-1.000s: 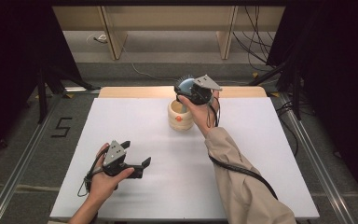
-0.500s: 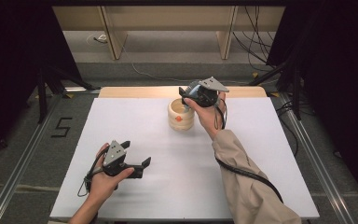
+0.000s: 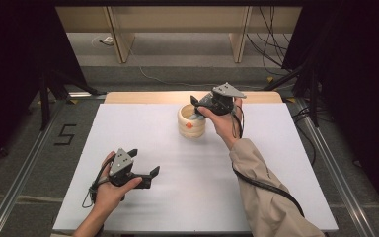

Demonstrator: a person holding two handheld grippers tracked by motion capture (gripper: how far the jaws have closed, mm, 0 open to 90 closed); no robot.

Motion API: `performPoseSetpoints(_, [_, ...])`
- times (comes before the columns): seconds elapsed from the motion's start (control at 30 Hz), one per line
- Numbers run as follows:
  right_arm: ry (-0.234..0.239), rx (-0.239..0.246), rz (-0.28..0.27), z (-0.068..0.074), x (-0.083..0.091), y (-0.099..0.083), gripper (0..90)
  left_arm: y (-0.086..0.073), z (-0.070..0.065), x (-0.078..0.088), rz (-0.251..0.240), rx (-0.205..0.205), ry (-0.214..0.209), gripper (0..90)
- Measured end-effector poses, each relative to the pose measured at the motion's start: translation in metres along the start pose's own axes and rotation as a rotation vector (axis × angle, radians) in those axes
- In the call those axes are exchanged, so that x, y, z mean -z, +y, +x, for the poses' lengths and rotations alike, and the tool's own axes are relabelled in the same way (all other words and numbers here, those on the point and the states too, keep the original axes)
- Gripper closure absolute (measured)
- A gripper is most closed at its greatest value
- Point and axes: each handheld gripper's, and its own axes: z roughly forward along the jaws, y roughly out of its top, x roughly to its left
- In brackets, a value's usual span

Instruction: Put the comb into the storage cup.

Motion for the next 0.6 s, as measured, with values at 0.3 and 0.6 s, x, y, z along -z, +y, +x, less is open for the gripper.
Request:
performPoseSetpoints(0.3, [0.045, -0.004, 0.015, -0.004, 0.011, 0.000, 8.0, 0.000, 0.000, 0.000, 0.000, 0.002, 0.002, 0.0])
performPoseSetpoints(0.6, [0.065, 0.006, 0.036, -0.006, 0.021, 0.001, 5.9, 0.000, 0.000, 0.000, 0.002, 0.000, 0.004, 0.0])
